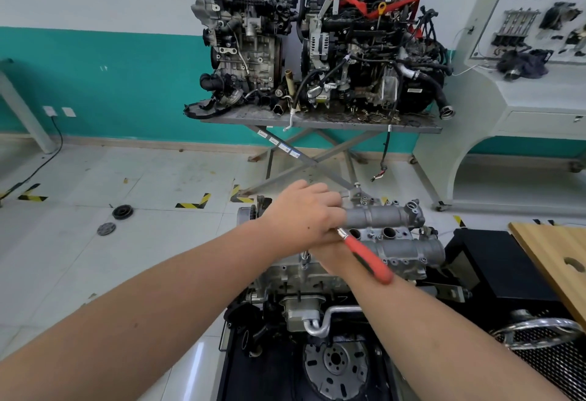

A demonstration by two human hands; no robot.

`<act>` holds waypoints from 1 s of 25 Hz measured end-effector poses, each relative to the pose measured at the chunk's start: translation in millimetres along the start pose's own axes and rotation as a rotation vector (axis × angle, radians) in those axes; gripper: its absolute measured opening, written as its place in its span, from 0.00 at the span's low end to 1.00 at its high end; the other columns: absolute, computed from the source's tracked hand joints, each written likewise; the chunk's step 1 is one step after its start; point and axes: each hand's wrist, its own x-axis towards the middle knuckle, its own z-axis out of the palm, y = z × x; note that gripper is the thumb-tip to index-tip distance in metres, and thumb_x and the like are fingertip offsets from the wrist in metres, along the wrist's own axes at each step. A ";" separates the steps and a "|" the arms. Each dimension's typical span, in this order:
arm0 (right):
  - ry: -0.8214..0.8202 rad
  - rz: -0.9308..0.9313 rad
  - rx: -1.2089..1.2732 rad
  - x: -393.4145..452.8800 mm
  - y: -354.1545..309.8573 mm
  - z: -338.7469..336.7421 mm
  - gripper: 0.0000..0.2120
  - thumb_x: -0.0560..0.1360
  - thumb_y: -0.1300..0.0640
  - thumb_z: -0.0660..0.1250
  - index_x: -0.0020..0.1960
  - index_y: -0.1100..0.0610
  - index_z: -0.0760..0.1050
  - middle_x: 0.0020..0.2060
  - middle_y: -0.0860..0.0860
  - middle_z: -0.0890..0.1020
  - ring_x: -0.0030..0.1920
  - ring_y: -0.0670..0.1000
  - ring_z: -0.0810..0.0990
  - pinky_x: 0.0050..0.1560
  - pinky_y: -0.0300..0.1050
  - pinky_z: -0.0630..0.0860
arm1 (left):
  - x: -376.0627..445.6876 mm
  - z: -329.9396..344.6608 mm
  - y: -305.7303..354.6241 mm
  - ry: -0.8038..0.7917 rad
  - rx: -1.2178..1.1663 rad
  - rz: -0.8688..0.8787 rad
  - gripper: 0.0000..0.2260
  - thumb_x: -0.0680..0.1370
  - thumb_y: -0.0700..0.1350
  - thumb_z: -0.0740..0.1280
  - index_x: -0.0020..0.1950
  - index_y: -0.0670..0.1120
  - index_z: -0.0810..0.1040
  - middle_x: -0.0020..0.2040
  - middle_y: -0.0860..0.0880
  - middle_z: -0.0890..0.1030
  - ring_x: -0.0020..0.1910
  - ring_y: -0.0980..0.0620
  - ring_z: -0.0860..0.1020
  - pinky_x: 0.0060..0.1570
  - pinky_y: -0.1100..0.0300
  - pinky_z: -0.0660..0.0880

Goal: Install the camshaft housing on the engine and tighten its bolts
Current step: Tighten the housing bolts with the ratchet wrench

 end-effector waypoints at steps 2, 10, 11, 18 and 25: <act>0.258 0.167 -0.141 8.4 -47.0 15.7 0.08 0.76 0.70 0.66 0.46 0.60 0.69 0.40 0.55 0.72 0.39 0.48 0.70 0.48 0.40 0.77 | -12.8 9.5 1.3 0.142 -0.127 -0.098 0.16 0.76 0.56 0.67 0.38 0.44 0.81 0.44 0.46 0.80 0.46 0.43 0.78 0.44 0.47 0.74; 0.029 -0.281 0.249 23.6 7.5 7.2 0.11 0.84 0.55 0.55 0.53 0.56 0.76 0.41 0.45 0.77 0.41 0.44 0.75 0.35 0.30 0.71 | -22.0 29.2 32.2 0.566 -1.471 -0.883 0.13 0.82 0.51 0.58 0.52 0.54 0.83 0.51 0.50 0.85 0.53 0.52 0.83 0.55 0.59 0.78; 0.053 -0.300 0.107 27.4 7.1 13.4 0.13 0.84 0.52 0.55 0.45 0.53 0.75 0.37 0.46 0.78 0.38 0.47 0.76 0.34 0.38 0.72 | -20.2 28.8 33.1 0.586 -1.614 -0.938 0.13 0.83 0.51 0.58 0.51 0.53 0.83 0.49 0.47 0.85 0.50 0.50 0.83 0.51 0.58 0.80; -0.070 -0.335 -0.348 25.5 24.2 1.9 0.26 0.83 0.39 0.46 0.34 0.50 0.68 0.32 0.49 0.76 0.38 0.53 0.75 0.41 0.49 0.72 | -4.2 20.9 20.2 0.502 -1.788 -1.429 0.13 0.80 0.53 0.64 0.43 0.45 0.79 0.39 0.47 0.85 0.36 0.52 0.84 0.36 0.56 0.72; -0.194 -0.399 -0.557 31.9 33.1 -2.5 0.22 0.83 0.45 0.54 0.34 0.54 0.69 0.32 0.51 0.74 0.34 0.50 0.73 0.34 0.46 0.68 | 10.4 -10.7 -6.1 -0.155 -1.212 -1.250 0.14 0.81 0.53 0.60 0.53 0.43 0.77 0.41 0.44 0.86 0.43 0.45 0.86 0.54 0.45 0.80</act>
